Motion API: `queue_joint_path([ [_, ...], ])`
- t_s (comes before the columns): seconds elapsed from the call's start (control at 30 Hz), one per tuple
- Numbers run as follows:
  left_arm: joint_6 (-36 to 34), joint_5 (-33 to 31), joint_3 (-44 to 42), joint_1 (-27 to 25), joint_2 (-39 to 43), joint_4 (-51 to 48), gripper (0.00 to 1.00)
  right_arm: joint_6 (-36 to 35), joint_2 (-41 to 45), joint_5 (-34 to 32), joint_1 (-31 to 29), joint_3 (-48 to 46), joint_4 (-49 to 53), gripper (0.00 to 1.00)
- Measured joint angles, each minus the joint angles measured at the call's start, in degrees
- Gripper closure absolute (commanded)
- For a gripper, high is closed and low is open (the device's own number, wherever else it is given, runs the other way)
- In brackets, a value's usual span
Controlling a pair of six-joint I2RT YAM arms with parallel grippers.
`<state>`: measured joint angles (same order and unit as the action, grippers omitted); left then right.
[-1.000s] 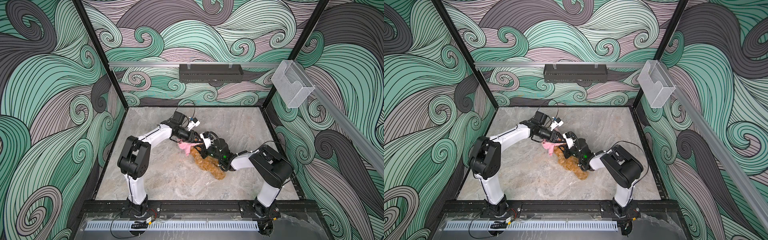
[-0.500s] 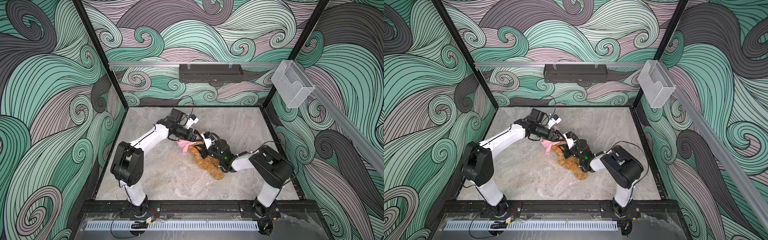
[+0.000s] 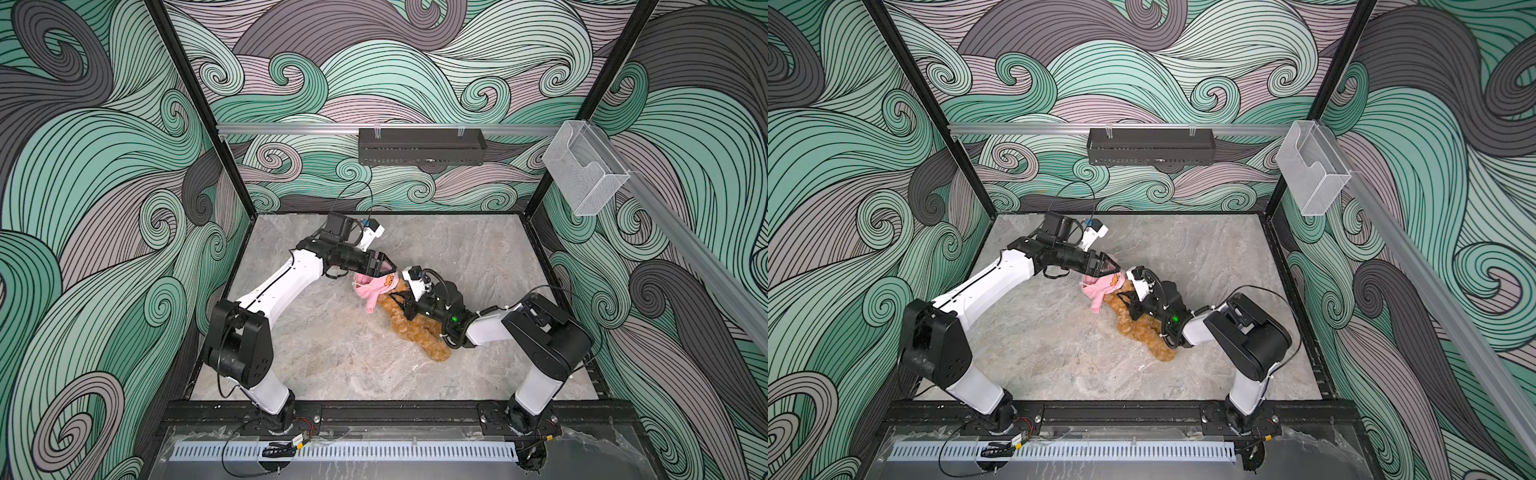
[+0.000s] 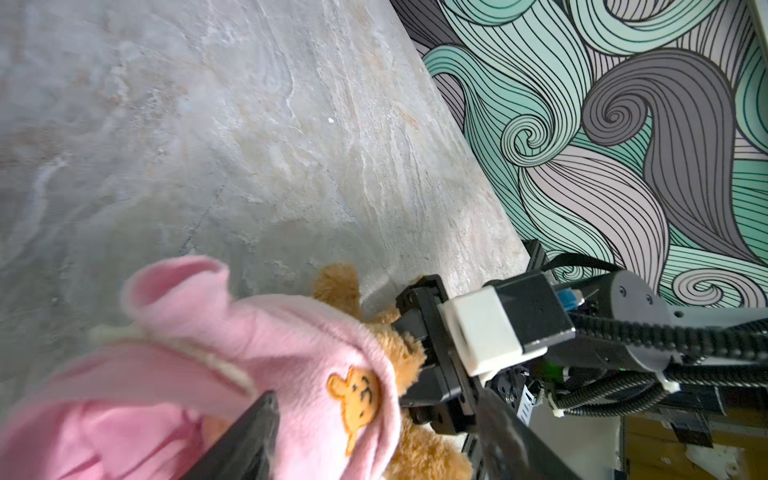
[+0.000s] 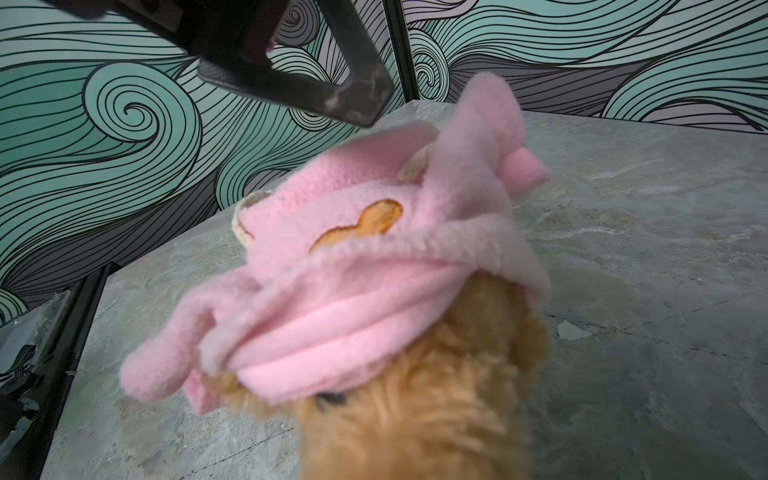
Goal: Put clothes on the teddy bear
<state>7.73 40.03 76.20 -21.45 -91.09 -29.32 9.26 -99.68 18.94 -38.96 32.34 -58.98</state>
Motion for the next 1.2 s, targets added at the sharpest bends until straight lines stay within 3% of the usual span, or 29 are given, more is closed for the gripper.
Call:
queue_joint_path([
  [0.2, 2.08, -3.78, -4.57, 5.27, 5.77, 0.55, 0.61, -1.84, 3.04, 1.64, 1.09, -1.29, 1.66, 0.87],
  [0.37, 1.73, -4.00, -4.96, 5.31, 3.13, -1.18, 0.71, -2.67, 4.11, 2.54, 1.90, -1.29, 2.93, 0.87],
  [0.6, -0.37, -2.89, 0.39, 3.19, -6.29, -6.91, 0.72, -2.97, 4.20, 3.30, 1.97, -1.29, 3.72, 0.87],
  [0.77, -1.79, -0.55, 4.61, 1.73, -11.06, -9.05, 0.65, -3.10, 4.20, 3.63, 1.97, -1.29, 3.72, 0.87],
  [1.2, -0.85, 8.66, 4.15, 1.38, -12.66, -9.20, 0.56, -10.49, 7.96, 5.05, 2.21, 0.61, 11.91, 0.87],
])
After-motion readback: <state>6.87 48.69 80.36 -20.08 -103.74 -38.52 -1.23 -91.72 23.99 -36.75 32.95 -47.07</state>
